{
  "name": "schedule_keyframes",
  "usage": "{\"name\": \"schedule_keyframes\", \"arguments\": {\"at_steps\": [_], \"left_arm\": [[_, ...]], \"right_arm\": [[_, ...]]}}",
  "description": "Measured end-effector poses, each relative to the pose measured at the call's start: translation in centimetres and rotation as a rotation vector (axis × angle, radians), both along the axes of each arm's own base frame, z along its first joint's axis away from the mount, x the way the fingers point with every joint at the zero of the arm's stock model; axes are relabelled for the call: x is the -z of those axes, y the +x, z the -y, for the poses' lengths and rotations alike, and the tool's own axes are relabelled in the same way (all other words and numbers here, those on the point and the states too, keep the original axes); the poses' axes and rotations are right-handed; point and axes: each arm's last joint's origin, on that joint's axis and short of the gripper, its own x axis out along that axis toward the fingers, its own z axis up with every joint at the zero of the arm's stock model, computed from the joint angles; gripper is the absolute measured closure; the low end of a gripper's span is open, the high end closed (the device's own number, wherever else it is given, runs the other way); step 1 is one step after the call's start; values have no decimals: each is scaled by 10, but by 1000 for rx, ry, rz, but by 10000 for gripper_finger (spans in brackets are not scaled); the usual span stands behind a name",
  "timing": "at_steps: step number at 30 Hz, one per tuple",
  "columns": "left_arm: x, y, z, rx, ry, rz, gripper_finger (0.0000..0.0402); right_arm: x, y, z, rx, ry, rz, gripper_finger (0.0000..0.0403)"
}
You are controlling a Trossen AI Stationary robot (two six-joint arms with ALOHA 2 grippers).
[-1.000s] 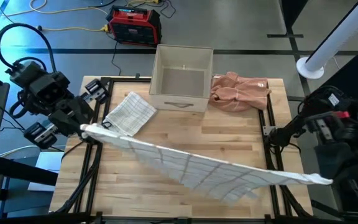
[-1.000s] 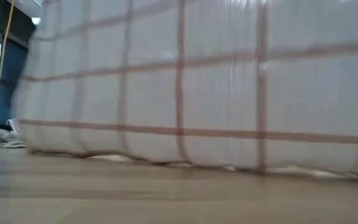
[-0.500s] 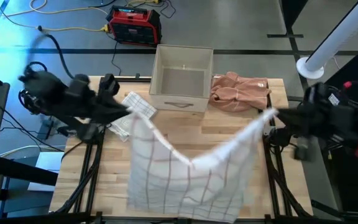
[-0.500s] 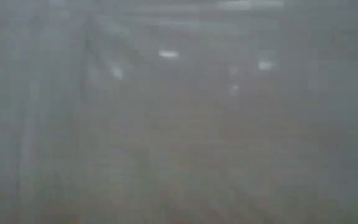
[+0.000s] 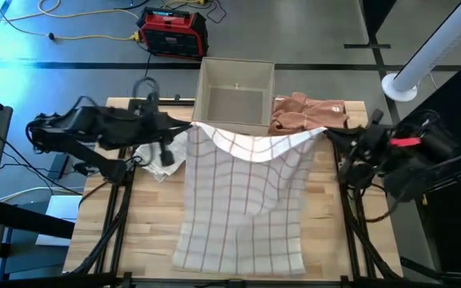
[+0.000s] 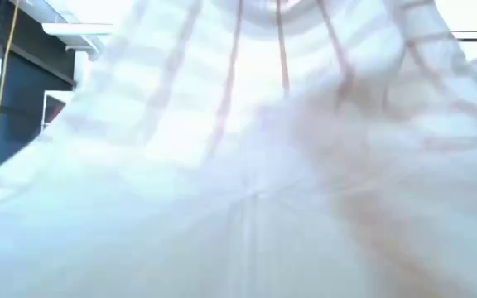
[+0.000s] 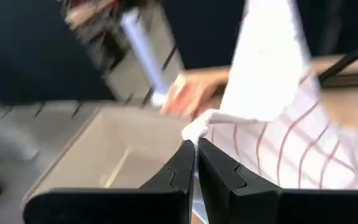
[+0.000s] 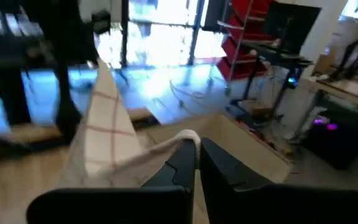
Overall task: Fold towel
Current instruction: Fold the white squared towel
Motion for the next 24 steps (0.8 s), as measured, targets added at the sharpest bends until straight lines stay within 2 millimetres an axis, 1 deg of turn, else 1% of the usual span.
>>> {"name": "schedule_keyframes", "arguments": {"at_steps": [2, 7, 13, 18, 21, 24], "left_arm": [[13, 5, -6, -31, -17, -46, 394], [38, 15, -12, -2, -73, -126, 394], [63, 17, -22, -74, -74, -235, 394], [79, 19, -29, -73, -120, -297, 394], [88, 18, -28, -40, -212, -330, 394], [95, 16, -21, 55, -353, -380, 394]], "right_arm": [[11, 5, 4, 21, 18, -39, 402], [46, 16, 8, 58, 118, -184, 402], [84, 27, 13, 121, 178, -335, 402], [108, 27, 21, 163, 243, -435, 402], [120, 23, 23, 162, 328, -494, 402], [130, 21, 19, 114, 447, -571, 402]]}}
